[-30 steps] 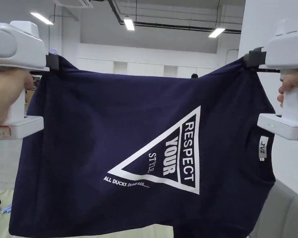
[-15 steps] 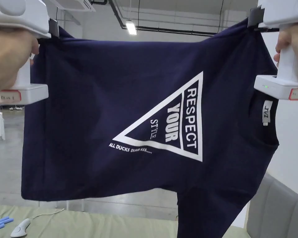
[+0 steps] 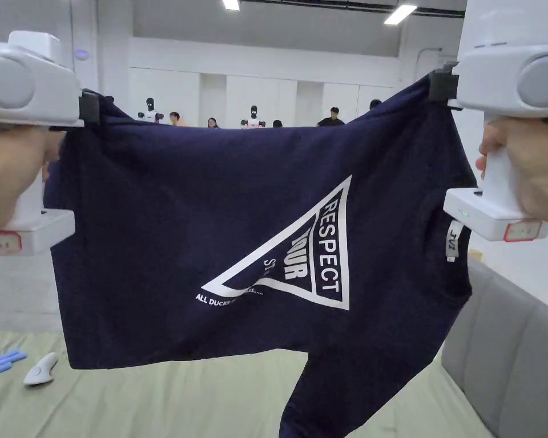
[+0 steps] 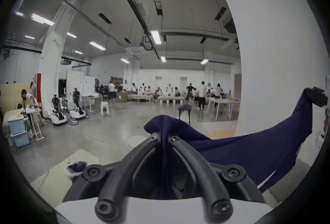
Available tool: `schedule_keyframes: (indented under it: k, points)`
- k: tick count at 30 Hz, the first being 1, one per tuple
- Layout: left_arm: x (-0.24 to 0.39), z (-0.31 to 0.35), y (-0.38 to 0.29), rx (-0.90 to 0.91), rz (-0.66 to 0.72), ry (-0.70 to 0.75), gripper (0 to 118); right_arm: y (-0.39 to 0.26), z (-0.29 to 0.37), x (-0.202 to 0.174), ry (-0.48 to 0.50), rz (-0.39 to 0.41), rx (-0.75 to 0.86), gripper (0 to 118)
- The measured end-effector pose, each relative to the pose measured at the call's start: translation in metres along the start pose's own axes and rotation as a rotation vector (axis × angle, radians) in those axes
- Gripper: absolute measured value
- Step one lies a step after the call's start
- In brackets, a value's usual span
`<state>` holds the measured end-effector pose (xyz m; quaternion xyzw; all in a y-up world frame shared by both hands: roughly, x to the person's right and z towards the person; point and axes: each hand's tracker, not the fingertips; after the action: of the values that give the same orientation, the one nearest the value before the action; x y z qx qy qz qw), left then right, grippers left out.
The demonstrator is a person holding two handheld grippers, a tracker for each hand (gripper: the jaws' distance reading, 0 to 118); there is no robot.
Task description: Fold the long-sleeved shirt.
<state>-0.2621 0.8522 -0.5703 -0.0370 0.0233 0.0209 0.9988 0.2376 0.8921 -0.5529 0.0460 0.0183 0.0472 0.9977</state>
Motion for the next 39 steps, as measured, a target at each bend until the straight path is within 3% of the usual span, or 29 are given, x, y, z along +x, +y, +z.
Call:
schedule_keyframes:
  k: [5,6,10,12,15,20,23,27,29,32,34,37,39]
  points:
    - [-0.003,0.026,-0.104,-0.115,-0.033,-0.062,11,-0.113,0.039,0.004,0.046,-0.003,-0.163,3]
    - [-0.004,0.032,-0.125,-0.138,-0.014,-0.060,11,-0.138,0.050,0.007,0.073,-0.049,-0.187,3]
    - [-0.002,0.072,-0.203,-0.240,-0.016,-0.104,11,-0.222,0.099,0.012,0.078,-0.074,-0.317,3]
    - [-0.007,0.095,-0.243,-0.295,0.038,-0.113,11,-0.264,0.130,0.019,0.075,-0.130,-0.373,3]
    - [-0.009,0.141,-0.293,-0.367,0.127,-0.130,11,-0.310,0.178,0.020,0.094,-0.119,-0.446,3]
    - [-0.011,0.249,-0.368,-0.430,0.163,-0.128,11,-0.364,0.290,0.011,0.148,-0.081,-0.569,3]
    - [-0.011,0.305,-0.418,-0.560,0.141,-0.140,11,-0.405,0.347,0.005,0.156,-0.057,-0.675,3]
    - [-0.015,0.360,-0.474,-0.729,0.118,-0.145,11,-0.446,0.413,-0.007,0.197,-0.129,-0.790,3]
    - [-0.023,0.382,-0.496,-0.765,0.118,-0.112,11,-0.472,0.441,-0.013,0.219,-0.062,-0.854,3]
    - [-0.033,0.400,-0.515,-0.806,0.124,-0.089,10,-0.489,0.467,-0.025,0.244,-0.036,-0.948,3]
    - [-0.038,0.407,-0.518,-0.832,0.128,-0.073,10,-0.502,0.478,-0.024,0.258,-0.090,-0.997,3]
    - [-0.048,0.416,-0.523,-0.848,0.103,-0.066,10,-0.515,0.485,-0.026,0.257,-0.054,-1.020,3]
    - [-0.054,0.419,-0.525,-0.858,0.140,-0.062,10,-0.519,0.484,-0.024,0.241,-0.100,-1.066,3]
